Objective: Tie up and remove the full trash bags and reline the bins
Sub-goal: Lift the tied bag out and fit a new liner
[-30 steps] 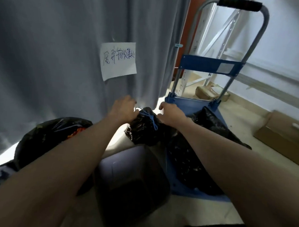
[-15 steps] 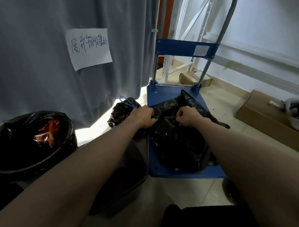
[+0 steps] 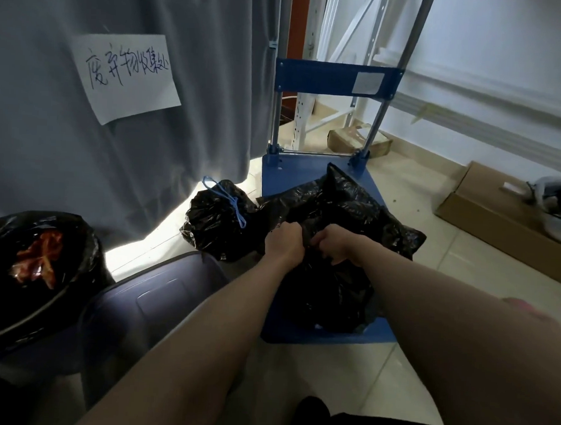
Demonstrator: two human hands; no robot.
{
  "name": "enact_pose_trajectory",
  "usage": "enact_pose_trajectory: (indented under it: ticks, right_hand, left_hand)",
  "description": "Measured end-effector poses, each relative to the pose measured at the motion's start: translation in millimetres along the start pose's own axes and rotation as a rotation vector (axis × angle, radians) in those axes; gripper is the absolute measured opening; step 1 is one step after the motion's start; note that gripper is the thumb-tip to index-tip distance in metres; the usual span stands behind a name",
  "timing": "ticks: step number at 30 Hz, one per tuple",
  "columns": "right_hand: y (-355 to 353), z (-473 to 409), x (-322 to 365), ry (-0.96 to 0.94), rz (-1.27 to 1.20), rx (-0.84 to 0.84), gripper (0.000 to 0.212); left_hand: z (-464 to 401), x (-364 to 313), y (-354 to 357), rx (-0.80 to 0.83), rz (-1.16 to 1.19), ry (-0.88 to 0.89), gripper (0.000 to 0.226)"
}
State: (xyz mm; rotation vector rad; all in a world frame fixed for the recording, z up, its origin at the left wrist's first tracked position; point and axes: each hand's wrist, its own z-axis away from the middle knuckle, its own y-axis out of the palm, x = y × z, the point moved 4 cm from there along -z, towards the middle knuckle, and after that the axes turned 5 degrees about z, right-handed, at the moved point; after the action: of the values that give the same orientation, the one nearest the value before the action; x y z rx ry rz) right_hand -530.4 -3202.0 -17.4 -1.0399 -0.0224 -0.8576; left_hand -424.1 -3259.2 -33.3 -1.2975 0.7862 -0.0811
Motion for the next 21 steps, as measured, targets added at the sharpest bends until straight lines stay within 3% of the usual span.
enact_pose_trajectory:
  ticks: [5,10,14,19,21]
  right_hand:
    - [-21,4,-3,-0.043,-0.037,-0.317,0.033]
    - [-50,18,32,-0.169,-0.018,-0.530,0.052]
    - [-67,42,75,-0.278,-0.051,-0.716,0.051]
    - [-74,78,151,-0.523,-0.444,-0.789,0.057]
    - [-76,93,186,-0.674,-0.472,-0.750,0.061]
  left_hand:
    - [-11,-6,-39,-0.010,0.190,0.026,0.014]
    - [-11,-17,-125,-0.100,0.428,0.192,0.008]
    - [11,-12,-197,-0.146,0.492,0.324,0.004]
    - [52,23,-273,-0.146,0.540,0.381,0.002]
    - [68,41,-298,-0.150,0.515,0.369,0.004]
